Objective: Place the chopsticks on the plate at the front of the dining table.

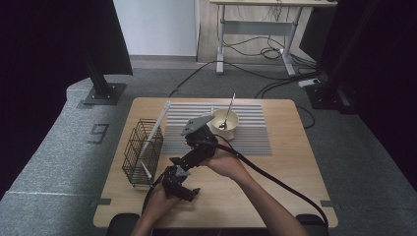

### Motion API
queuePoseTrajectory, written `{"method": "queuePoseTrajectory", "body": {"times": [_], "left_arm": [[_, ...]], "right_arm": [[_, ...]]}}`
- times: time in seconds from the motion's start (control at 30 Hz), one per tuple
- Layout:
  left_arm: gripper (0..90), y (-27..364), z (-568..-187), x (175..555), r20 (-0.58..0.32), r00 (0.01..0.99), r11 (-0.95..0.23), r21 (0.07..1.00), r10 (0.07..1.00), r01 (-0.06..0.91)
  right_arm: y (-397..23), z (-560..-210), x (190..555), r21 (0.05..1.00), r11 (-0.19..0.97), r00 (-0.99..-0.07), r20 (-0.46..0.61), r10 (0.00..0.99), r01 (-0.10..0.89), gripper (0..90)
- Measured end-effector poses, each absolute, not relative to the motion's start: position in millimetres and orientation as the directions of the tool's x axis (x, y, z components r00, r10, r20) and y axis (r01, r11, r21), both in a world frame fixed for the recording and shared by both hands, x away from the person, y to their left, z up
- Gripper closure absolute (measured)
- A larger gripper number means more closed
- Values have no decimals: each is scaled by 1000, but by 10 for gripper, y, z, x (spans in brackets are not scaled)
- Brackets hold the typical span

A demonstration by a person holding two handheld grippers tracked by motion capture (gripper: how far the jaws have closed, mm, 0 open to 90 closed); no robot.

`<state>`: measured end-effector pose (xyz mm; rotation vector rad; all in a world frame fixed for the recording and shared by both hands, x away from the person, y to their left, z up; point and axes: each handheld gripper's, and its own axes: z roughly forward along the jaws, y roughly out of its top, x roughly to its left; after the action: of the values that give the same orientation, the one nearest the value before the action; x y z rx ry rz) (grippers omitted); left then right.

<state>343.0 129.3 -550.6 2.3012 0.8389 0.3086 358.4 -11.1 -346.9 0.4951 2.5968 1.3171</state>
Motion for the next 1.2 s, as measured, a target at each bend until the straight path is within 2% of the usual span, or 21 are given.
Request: {"method": "queuePoseTrajectory", "body": {"times": [0.57,1.2], "left_arm": [[0,1293,-5505,3430,-3,766,-576,656,643,487],[0,1296,-5504,3431,-3,768,-579,655,641,486]], "right_arm": [[319,-3562,3459,805,570,-963,5,271,165,1],[633,-3786,3432,758,632,-972,10,234,160,2]]}}
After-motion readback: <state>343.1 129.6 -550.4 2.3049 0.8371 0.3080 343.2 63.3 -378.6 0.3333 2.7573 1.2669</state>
